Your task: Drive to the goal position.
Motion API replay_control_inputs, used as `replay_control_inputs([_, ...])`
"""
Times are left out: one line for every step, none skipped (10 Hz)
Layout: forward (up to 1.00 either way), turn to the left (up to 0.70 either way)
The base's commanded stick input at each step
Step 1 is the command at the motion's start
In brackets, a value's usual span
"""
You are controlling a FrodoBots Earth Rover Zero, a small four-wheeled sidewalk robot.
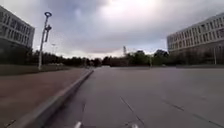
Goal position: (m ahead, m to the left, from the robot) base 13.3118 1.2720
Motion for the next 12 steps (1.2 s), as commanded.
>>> replay_control_inputs([1.00, 0.00])
replay_control_inputs([1.00, 0.00])
replay_control_inputs([1.00, 0.00])
replay_control_inputs([1.00, 0.00])
replay_control_inputs([1.00, 0.00])
replay_control_inputs([1.00, 0.00])
replay_control_inputs([1.00, 0.00])
replay_control_inputs([1.00, 0.00])
replay_control_inputs([1.00, 0.00])
replay_control_inputs([1.00, 0.00])
replay_control_inputs([0.91, 0.00])
replay_control_inputs([0.00, 0.00])
